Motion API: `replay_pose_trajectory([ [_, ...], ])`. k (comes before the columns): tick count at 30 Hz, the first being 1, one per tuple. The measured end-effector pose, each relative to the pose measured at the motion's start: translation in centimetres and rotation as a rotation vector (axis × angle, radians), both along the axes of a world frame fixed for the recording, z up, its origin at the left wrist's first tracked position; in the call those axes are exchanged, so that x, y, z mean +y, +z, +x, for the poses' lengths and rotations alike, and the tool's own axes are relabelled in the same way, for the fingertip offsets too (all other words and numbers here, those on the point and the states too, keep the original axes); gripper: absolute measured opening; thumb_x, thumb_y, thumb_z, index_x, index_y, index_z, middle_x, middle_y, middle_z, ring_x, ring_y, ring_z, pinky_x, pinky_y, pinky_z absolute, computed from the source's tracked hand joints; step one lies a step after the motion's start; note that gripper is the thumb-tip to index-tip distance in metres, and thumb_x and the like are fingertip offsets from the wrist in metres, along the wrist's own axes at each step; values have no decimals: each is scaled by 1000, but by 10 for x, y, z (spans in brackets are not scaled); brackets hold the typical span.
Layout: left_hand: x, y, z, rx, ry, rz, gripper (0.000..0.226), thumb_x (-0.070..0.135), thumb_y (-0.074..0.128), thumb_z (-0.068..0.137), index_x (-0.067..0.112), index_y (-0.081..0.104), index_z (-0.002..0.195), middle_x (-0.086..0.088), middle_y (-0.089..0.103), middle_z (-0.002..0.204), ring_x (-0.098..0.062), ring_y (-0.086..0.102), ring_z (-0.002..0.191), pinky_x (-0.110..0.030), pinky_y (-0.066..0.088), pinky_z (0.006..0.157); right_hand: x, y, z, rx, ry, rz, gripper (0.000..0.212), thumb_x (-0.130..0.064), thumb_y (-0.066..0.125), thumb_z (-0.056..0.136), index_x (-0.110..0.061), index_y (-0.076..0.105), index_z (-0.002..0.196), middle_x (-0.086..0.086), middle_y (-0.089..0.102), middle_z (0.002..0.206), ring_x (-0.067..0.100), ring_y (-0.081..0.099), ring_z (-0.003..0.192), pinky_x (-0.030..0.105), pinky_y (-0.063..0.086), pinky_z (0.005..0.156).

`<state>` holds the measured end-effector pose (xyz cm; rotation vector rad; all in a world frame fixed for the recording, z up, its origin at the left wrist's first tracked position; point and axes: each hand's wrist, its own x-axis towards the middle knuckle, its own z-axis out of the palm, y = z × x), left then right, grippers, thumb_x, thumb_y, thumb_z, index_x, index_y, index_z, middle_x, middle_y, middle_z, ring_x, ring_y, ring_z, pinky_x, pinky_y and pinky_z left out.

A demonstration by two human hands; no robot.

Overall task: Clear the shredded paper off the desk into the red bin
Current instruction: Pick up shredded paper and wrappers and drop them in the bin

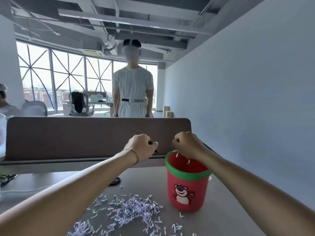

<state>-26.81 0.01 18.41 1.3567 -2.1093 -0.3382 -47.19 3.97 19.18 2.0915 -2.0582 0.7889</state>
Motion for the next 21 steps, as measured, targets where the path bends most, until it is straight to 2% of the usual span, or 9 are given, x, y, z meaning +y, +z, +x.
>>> replay_pose_trajectory([
  [3, -12, -7, -23, 2, -28, 11, 42, 47, 55, 93, 17, 61, 63, -1, 65, 66, -20, 63, 68, -29, 46, 61, -18, -15, -10, 13, 11, 81, 52, -62, 58, 89, -17, 58, 63, -5, 57, 58, 11, 54, 56, 29, 41, 56],
  [5, -19, -11, -36, 9, -44, 12, 42, 47, 55, 93, 17, 62, 65, -2, 66, 67, -21, 64, 69, -31, 48, 63, -24, -23, -15, 33, 4, 123, 63, -78, 47, 83, -20, 59, 64, -5, 61, 61, 12, 57, 59, 32, 47, 61],
  [6, -22, -13, -42, 9, -53, 10, 41, 47, 54, 94, 17, 64, 68, -2, 66, 69, -20, 64, 70, -31, 49, 63, -25, -25, -17, 37, 4, 145, 66, -80, 42, 82, -20, 60, 63, -5, 62, 62, 13, 58, 60, 33, 48, 64],
  [10, -31, -17, -63, 45, -100, -1, 34, 46, 56, 95, 19, 67, 78, 1, 69, 75, -17, 66, 73, -32, 54, 66, -26, -28, -33, -19, -16, 122, 49, -53, 47, 98, -19, 64, 68, 3, 70, 75, 24, 66, 76, 38, 52, 71],
  [12, -35, -18, -71, 67, -116, -20, 27, 44, 57, 96, 22, 67, 82, 5, 69, 79, -13, 65, 76, -30, 50, 64, -24, -29, -43, -27, -37, 99, 36, -42, 51, 95, -26, 61, 64, 6, 74, 82, 28, 69, 81, 42, 56, 77],
  [14, -36, -20, -79, 95, -131, -22, 20, 41, 59, 95, 25, 67, 85, 8, 69, 82, -12, 65, 79, -29, 49, 65, -19, -29, -52, 13, -73, 107, 24, -36, 51, 86, -28, 60, 65, 6, 74, 83, 30, 70, 83, 43, 58, 75],
  [17, -37, -25, -91, 83, -164, -8, 12, 38, 61, 92, 28, 67, 93, 10, 70, 88, -13, 67, 86, -31, 53, 76, -10, -31, -60, 27, -108, 108, 29, -40, 46, 78, -23, 69, 80, 2, 73, 87, 28, 70, 84, 42, 59, 75],
  [19, -35, -30, -95, 25, -207, 53, 21, 39, 63, 91, 29, 67, 109, 10, 72, 96, -13, 68, 90, -33, 55, 82, -1, -30, -60, 7, -106, 98, 22, -36, 50, 78, -26, 70, 82, -1, 72, 88, 26, 68, 84, 40, 58, 75],
  [21, -30, -33, -98, -62, -254, 138, 44, 46, 62, 89, 32, 59, 130, 8, 72, 110, -15, 68, 99, -35, 55, 90, 7, -29, -60, -1, -107, 74, 16, -24, 54, 80, -26, 70, 81, -3, 70, 84, 25, 64, 80, 34, 53, 68],
])
